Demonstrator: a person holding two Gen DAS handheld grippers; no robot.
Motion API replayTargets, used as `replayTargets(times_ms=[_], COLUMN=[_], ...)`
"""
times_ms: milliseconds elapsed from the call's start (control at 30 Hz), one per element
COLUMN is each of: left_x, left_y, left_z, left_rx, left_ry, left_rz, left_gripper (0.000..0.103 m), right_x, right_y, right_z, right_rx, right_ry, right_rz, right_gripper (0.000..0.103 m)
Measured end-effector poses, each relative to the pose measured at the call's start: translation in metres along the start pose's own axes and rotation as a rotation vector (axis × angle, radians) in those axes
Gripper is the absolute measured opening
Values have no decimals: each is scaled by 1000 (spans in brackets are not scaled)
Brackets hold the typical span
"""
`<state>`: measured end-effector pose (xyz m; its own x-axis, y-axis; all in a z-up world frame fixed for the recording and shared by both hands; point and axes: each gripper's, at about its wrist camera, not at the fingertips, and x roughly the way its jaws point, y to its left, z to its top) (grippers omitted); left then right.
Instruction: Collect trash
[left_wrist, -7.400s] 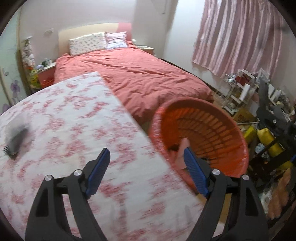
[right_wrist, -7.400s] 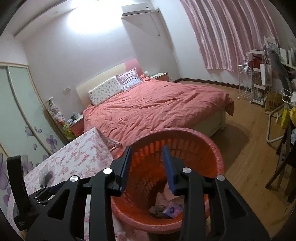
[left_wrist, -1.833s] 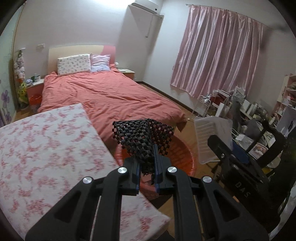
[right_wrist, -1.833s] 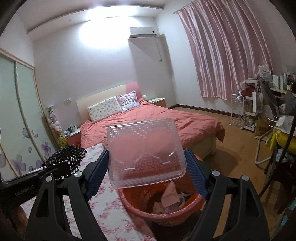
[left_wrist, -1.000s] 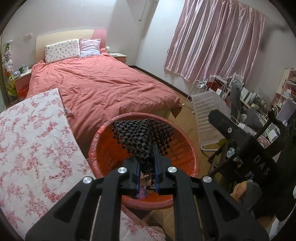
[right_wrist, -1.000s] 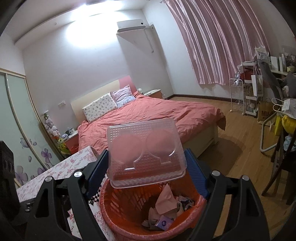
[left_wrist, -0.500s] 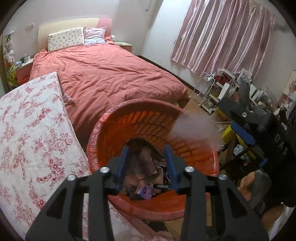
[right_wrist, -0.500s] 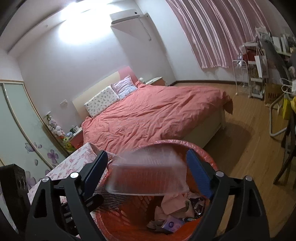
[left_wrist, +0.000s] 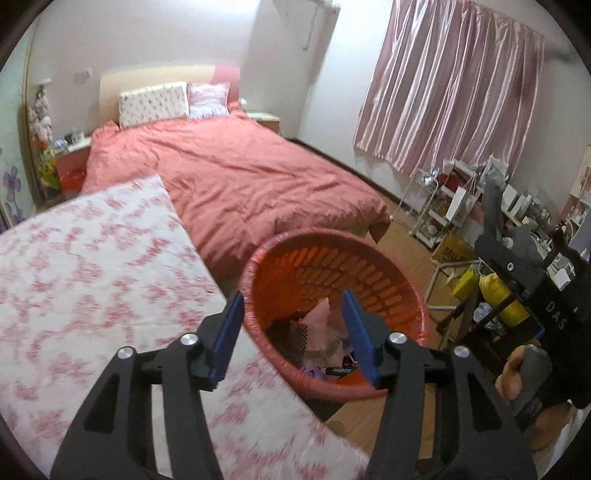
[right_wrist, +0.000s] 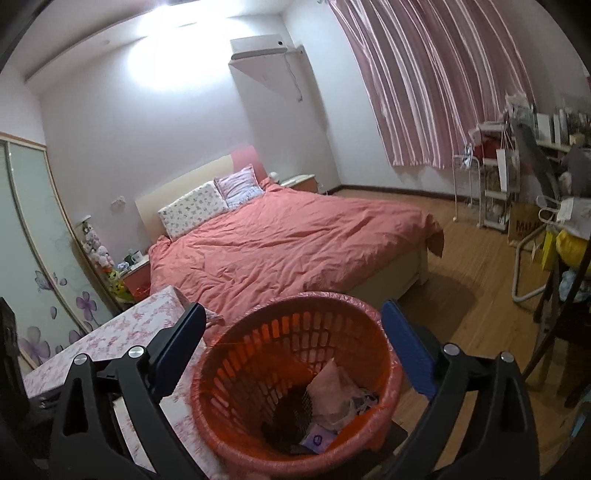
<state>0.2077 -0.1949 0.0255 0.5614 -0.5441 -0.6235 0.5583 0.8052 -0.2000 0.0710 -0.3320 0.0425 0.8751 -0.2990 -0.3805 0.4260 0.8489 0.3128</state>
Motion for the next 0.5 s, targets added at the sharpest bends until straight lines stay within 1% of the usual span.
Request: replayTargets(times_ms=[67,133,167,233,267,333,433,500], left_x=[-32,-61,-72,-99,-112,-138,-167,-187], left_y=[3,6,8,11,13,19,29,36], left_z=[-4,-10,-13,-23,-29,-44,-63,-78], left_rx=[3,8,9,12,12,2,-27,-43], left_ry=[-40,-77,-91,-123,-138,-168,-200,-229], left_rz=[16,38,45,61,69,89,120,174], left_gripper=[64,73,74,82,84,93,99,99], right_x=[-14,-29,-38,-55,-59,-70,-82,-91], right_y=[5,11,15,25,28,40,54,63], right_z=[1,0,-1,-6,-7,-14,-22,-30], right_rx=[-6,-10,-15,-31,-39,-75,-123,-162], right_ry=[-20,-31,-32,-25,-23,-16,-17,-22], right_rz=[-1,3,6,6,5,-13,-24,-9], right_gripper=[96,97,97,98,99,99,100,100])
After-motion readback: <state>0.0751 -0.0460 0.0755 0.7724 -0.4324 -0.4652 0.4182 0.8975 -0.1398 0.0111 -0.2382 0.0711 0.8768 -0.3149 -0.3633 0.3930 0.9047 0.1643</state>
